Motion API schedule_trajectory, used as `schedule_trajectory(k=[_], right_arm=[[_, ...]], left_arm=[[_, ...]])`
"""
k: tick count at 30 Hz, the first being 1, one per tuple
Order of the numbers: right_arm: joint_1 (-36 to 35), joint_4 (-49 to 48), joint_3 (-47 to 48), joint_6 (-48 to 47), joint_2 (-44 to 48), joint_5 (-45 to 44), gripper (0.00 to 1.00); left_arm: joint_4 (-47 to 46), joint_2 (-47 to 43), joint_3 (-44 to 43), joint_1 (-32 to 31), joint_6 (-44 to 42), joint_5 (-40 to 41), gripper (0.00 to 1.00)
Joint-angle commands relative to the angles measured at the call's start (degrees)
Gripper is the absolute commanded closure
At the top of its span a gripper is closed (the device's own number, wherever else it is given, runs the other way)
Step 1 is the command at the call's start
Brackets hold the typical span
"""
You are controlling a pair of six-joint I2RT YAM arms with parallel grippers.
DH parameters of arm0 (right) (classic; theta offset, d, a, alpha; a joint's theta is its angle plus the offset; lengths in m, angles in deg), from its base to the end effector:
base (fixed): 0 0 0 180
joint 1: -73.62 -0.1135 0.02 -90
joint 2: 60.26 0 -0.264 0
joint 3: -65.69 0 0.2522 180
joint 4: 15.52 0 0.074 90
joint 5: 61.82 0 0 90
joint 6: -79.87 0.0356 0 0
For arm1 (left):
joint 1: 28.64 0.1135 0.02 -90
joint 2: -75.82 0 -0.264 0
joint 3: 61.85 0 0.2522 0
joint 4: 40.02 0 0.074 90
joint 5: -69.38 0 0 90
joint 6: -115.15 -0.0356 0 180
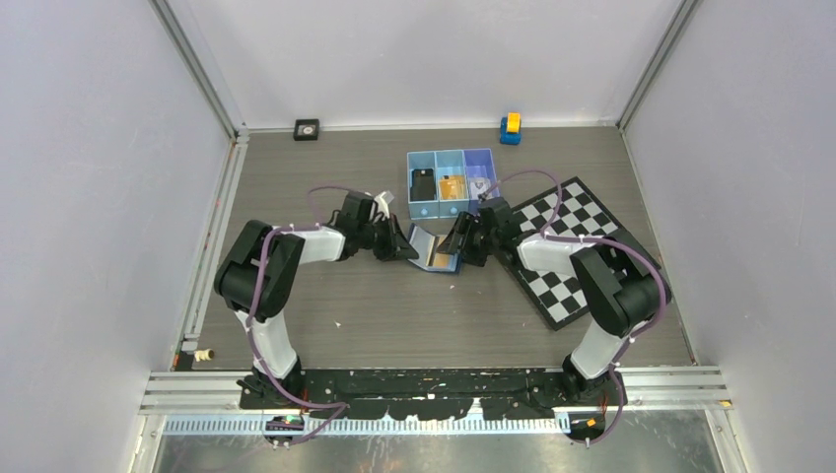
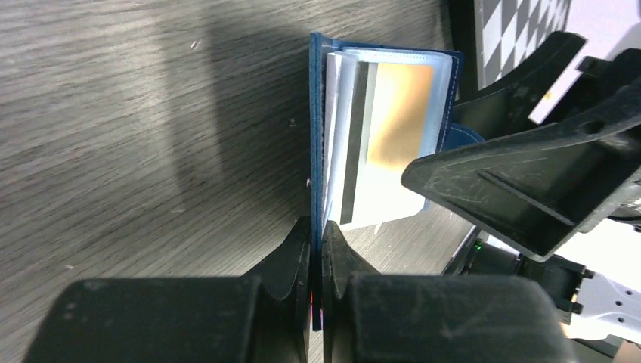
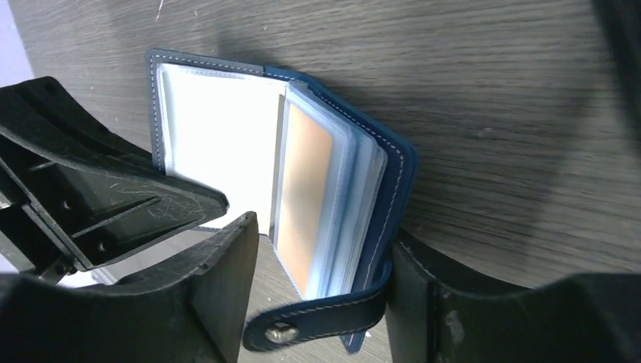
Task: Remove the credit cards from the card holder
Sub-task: Open the card holder, then remove the credit card from the card holder.
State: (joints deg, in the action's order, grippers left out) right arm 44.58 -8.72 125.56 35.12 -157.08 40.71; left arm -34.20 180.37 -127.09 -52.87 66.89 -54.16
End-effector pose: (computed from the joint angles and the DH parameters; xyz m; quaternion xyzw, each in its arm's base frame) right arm 0.2860 0.1676 0.1488 0.0865 0.9111 0.3157 0.2506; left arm 0.3153 -0.1635 0.1358 -0.0259 0.8915 -0.4226 0.1613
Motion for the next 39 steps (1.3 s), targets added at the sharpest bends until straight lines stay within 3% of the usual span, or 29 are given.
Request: schedule_trajectory(k=[1, 10, 12, 17, 20, 26, 31, 35, 39], right_arm=[[-0.1, -5.3, 1.0, 2.3, -1.9, 7.3, 0.42], [0.4, -10.1, -2.4, 2.6, 2.9, 6.8, 0.78], [0.8, -11.4, -3.8, 2.8, 4.7, 6.6, 0.83], [1.2, -15.0, -6.9, 2.3, 9.1, 6.2, 0.86], [1.1, -17.2, -8.1, 2.1, 10.5, 6.8, 0.87], [1.0, -14.3, -7.7, -0.1, 12.3, 4.3, 0.90], [0.1, -11.2, -7.0, -2.0, 12.9, 1.8, 0.91], [-1.7, -10.7, -6.0, -3.5, 12.8, 1.5, 0.93], [-4.0, -11.4, -6.1, -5.2, 13.9, 1.2, 0.94]], left_arm=[[-6.9, 0.5, 1.4, 0.3, 3.5, -4.8, 1.00], [-11.3, -6.7, 5.6, 0.6, 3.7, -2.9, 1.00], [-9.1, -8.7, 6.3, 1.1, 2.8, -0.5, 0.91], [1.5, -13.6, 5.8, 1.8, -1.9, 11.2, 0.59], [7.2, -19.1, 6.1, 1.7, -4.7, 19.5, 0.51], [4.3, -31.2, 10.7, -1.1, -7.1, 25.0, 0.48], [-10.4, -39.1, 16.8, -3.7, -8.7, 15.7, 0.49], [-14.2, -37.1, 15.0, -8.7, -12.1, 10.6, 0.63], [-9.0, -34.9, 12.0, -14.0, -16.7, 15.6, 0.78]])
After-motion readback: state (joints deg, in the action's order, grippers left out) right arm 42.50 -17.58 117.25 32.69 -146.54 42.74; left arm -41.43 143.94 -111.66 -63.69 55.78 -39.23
